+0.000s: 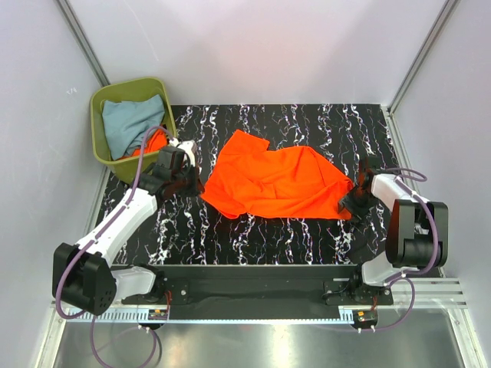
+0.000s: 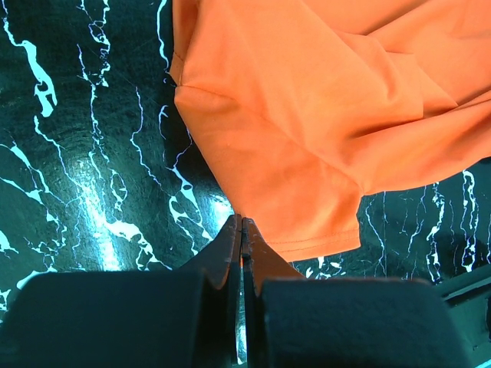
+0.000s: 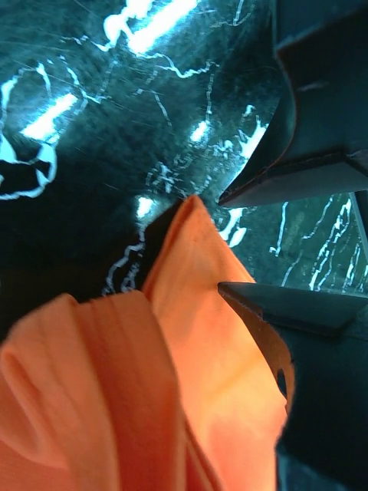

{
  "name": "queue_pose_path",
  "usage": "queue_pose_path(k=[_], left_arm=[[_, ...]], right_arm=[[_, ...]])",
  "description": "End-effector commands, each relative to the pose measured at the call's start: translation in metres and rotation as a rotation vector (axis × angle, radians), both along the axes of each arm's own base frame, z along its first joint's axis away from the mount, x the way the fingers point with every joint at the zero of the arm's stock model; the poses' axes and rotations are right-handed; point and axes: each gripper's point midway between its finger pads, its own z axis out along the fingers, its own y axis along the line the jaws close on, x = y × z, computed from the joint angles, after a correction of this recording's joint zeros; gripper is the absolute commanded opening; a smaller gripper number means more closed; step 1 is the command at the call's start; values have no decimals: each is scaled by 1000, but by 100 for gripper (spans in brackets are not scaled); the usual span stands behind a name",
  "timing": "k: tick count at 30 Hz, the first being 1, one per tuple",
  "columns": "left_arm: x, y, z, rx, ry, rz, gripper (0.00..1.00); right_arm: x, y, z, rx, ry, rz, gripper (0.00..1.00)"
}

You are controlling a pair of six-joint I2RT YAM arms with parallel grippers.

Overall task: Fold and stack the t-shirts
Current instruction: Flatten the tshirt out

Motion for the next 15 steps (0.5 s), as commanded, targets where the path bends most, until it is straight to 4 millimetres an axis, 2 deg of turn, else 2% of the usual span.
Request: queue_pose_path(k=[1, 9, 14, 15], left_arm=[[4, -1, 11, -25, -53, 3, 0], [3, -2, 9, -27, -44, 9, 0], [4, -1, 11, -33, -46, 25, 0], [4, -1, 13, -38, -49, 32, 0]], right_arm=[[8, -12, -3, -39, -34, -6, 51], [3, -16, -20, -46, 4, -18, 49], [2, -11, -24, -19, 10, -21, 33], [2, -11, -19, -21, 3, -17, 25]])
